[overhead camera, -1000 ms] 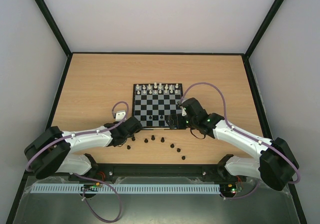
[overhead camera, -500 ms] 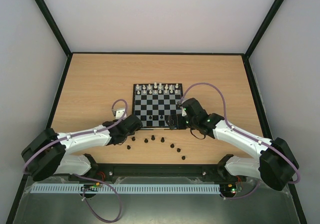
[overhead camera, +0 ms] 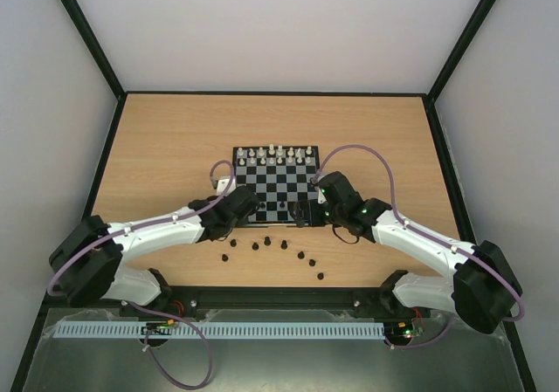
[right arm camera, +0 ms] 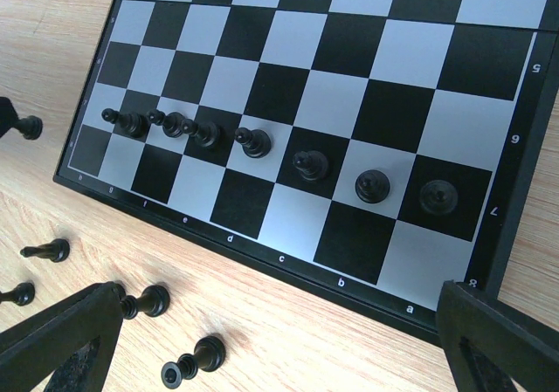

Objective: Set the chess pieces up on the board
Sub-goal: Pick up the chess piece at the center of the board, then place the chess piece on the chessboard.

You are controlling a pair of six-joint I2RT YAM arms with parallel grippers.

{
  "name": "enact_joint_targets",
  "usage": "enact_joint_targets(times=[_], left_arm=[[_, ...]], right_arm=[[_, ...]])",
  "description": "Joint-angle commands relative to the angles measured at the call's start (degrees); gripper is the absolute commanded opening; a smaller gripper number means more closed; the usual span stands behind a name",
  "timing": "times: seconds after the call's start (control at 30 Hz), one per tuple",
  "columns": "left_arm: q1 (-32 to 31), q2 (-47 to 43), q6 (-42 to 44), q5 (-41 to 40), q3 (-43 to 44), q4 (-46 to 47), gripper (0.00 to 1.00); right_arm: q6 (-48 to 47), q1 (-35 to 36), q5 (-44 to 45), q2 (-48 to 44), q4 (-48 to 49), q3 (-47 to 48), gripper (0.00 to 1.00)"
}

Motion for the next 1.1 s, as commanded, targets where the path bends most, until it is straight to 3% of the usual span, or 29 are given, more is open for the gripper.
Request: enact_joint_targets(times=[0.0, 1.07], left_arm=[[-0.3, 3.4, 2.9, 1.1, 2.2, 1.3, 0.02], [-0.2, 12.2, 4.5, -2.5, 6.0, 4.9, 0.02]], right_arm=[[-0.3, -0.1, 0.3, -0.4, -0.3, -0.6, 0.99], [-0.3, -0.1, 0.0, -0.9, -0.3, -0.8, 0.99]])
